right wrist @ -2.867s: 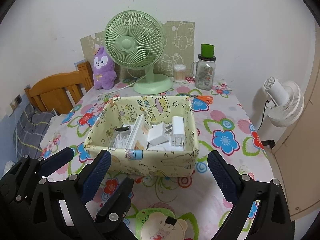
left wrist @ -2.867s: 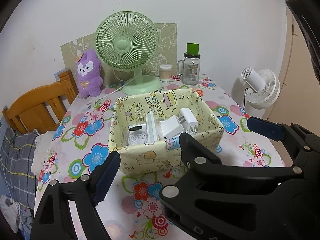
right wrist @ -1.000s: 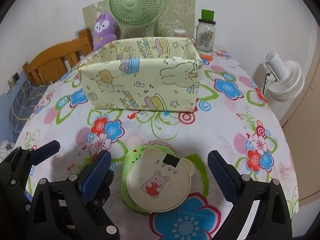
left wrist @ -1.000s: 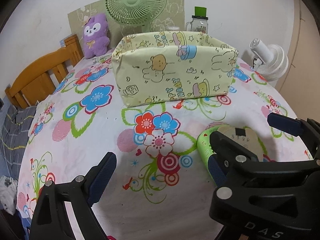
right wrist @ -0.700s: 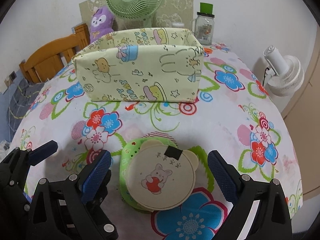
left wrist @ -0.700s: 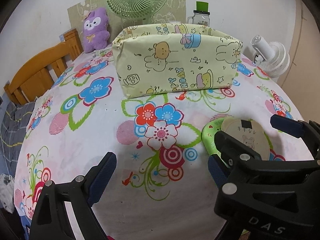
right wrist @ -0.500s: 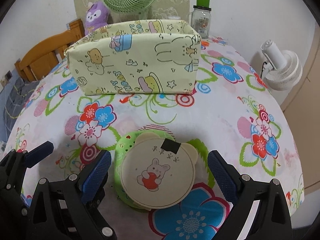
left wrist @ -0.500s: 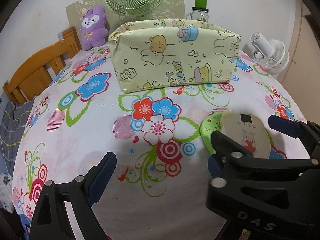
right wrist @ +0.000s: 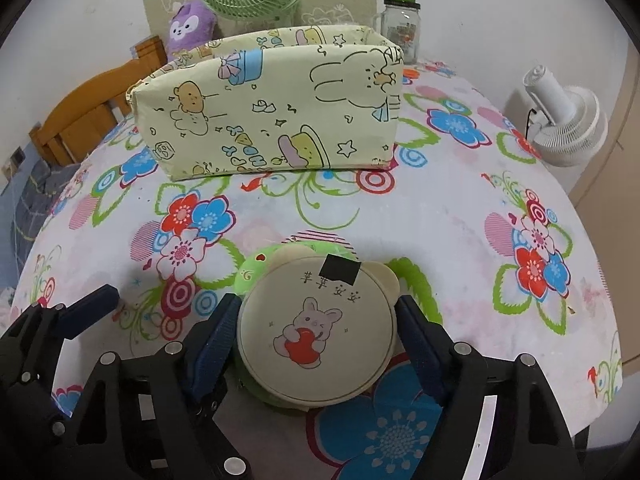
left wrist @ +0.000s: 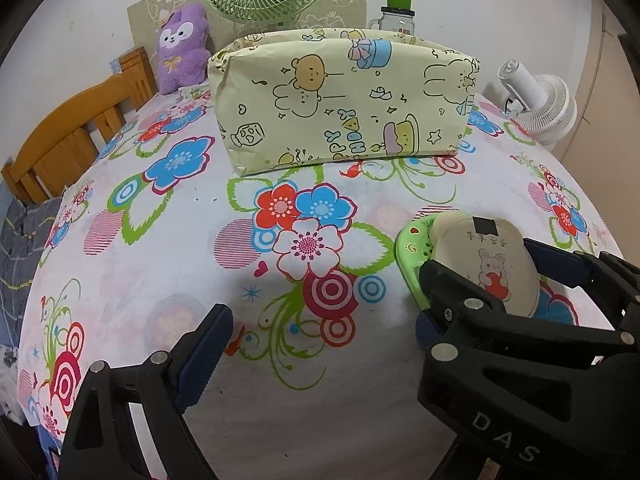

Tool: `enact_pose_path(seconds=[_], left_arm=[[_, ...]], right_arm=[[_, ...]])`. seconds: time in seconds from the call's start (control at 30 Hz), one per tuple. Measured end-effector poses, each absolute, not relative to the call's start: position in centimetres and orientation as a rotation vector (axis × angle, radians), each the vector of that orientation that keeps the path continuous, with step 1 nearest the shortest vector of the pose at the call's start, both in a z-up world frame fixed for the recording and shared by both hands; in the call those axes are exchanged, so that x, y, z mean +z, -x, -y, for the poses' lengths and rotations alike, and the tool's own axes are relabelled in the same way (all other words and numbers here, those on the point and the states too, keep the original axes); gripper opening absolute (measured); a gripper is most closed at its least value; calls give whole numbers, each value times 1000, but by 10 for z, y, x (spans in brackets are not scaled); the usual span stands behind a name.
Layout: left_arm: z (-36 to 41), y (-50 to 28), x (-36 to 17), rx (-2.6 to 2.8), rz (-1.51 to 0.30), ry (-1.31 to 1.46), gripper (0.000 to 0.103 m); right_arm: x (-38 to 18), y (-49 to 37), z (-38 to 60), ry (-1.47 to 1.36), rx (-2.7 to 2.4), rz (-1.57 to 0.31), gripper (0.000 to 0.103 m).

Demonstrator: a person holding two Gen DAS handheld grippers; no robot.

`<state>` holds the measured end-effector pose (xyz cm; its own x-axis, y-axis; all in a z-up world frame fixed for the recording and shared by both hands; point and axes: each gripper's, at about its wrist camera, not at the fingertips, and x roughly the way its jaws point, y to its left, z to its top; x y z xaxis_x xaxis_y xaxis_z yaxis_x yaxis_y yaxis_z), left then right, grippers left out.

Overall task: Organize rigid objects
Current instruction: 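Grasp the green panda case with the left tool while the right tool holds the bunny case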

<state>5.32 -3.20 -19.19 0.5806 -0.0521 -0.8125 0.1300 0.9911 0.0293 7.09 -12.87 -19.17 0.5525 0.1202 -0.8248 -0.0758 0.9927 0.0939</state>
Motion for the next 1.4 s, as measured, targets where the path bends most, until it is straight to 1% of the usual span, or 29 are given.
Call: enact_pose_path(seconds=[0.3, 0.63, 0.93, 1.33, 1.4], left_arm=[[36, -55, -184, -113, -937, -68, 94], [64, -64, -180, -164, -941, -68, 94], [90, -70, -184, -159, -964, -75, 94], [105, -78, -189, -68, -999, 19, 95], [112, -79, -193, -52, -1011, 2, 95]], right_arm=[[-183, -70, 138, -70, 107, -952, 78], [-178, -73, 168, -86, 65, -938, 78], [-181, -77, 196, -103, 35, -939, 78], [-184, -90, 221, -107, 36, -941, 78], [-185, -92, 224, -108, 42, -943, 78]])
